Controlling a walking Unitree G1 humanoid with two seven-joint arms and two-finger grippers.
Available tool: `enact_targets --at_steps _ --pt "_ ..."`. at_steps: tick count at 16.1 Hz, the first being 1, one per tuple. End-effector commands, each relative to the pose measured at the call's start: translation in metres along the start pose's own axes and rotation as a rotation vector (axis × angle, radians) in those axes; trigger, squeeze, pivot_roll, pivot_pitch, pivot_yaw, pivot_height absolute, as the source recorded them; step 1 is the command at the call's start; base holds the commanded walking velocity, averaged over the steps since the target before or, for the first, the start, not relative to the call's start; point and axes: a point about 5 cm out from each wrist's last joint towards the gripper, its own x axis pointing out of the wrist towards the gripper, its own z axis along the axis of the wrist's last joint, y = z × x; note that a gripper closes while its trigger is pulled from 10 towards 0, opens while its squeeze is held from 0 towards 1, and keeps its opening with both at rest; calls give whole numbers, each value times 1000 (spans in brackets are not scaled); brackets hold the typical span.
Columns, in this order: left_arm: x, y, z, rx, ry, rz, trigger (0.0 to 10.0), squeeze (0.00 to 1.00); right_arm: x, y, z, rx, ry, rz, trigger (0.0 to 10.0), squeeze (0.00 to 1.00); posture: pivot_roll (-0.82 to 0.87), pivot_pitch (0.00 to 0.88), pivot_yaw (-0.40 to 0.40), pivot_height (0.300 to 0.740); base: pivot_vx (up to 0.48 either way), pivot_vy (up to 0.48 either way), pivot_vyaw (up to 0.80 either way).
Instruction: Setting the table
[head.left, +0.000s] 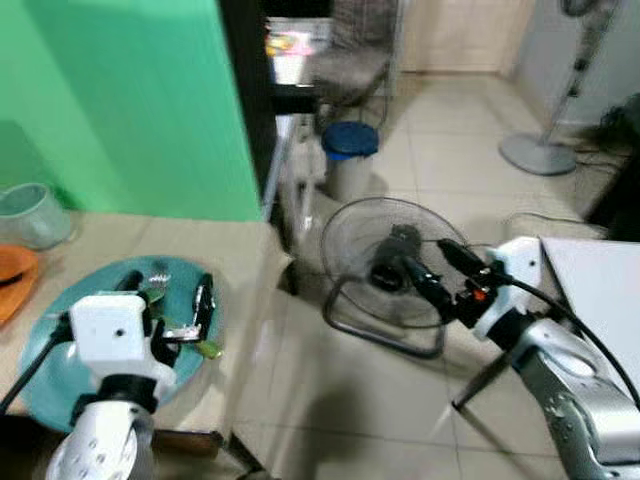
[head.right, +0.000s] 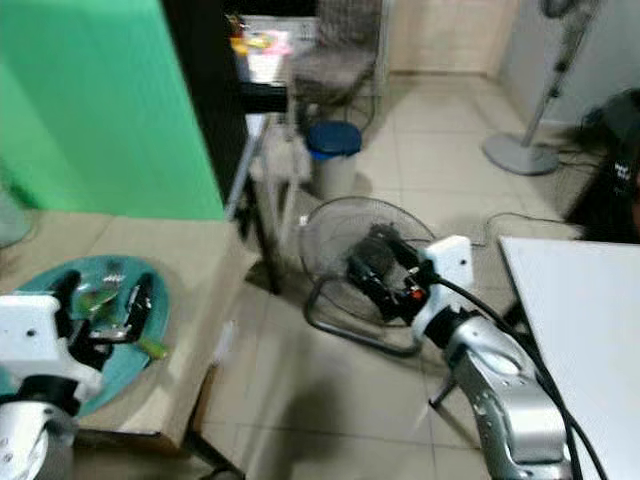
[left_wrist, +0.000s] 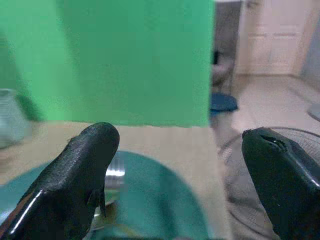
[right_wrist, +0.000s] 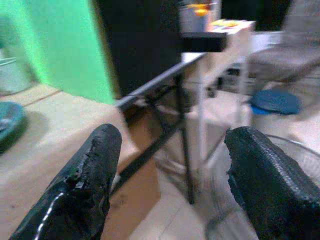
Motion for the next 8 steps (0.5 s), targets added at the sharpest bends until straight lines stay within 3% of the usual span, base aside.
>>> enact_targets --at_steps 1,5,8 --pt "-2 5 -4 36 32 29 10000 0 9 7 0 35 1 55 10000 0 -37 39 16 740 0 0 0" --pt "-3 8 1 60 18 60 10000 0 14 11 -1 60 3 96 10000 0 -13 39 0 740 0 0 0" --pt "-4 6 5 54 9 66 10000 0 15 14 -4 78 10 105 10000 0 -9 39 3 740 0 0 800"
